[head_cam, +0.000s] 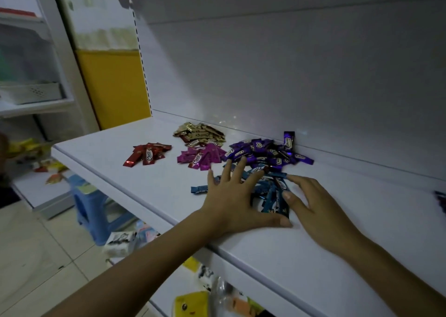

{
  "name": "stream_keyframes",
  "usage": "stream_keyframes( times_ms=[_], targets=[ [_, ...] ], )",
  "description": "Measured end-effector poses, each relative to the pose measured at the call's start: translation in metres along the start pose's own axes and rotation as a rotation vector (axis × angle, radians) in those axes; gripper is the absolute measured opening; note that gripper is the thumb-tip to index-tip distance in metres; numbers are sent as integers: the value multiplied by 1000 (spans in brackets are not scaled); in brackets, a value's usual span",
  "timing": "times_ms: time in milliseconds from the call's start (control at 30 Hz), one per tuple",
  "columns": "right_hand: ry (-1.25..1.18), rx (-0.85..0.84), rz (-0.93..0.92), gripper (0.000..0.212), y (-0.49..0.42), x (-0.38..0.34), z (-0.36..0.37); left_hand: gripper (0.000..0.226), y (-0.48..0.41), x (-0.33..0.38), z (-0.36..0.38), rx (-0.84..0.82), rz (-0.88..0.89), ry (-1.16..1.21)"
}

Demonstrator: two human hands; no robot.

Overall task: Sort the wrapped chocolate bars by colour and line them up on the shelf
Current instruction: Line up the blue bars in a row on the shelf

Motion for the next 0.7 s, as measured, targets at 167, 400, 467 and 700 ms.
stream_keyframes(
  times_ms=[167, 400, 467, 700],
  targets=[
    [15, -38, 63, 55, -7, 5, 7, 111, -6, 2, 4, -86, 58, -85],
    [299, -252, 7, 60, -33, -10, 40, 92, 2, 11, -7, -40, 106, -66],
    [289, -187, -33, 54, -24, -15, 37, 85, 7, 19, -8, -43, 165, -56],
    [157, -45, 123, 36, 19, 20, -21, 58, 14, 93, 8, -121, 354, 165]
  ],
)
Point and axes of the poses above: each hand's wrist, its own y-axis away from the middle knuckle, its own z-axis out of the palm, x = y × z, the point moved 9 cm from there along -y, towards the middle knuckle, and after that the axes turned 7 degrees about x, right-handed, at the moved point
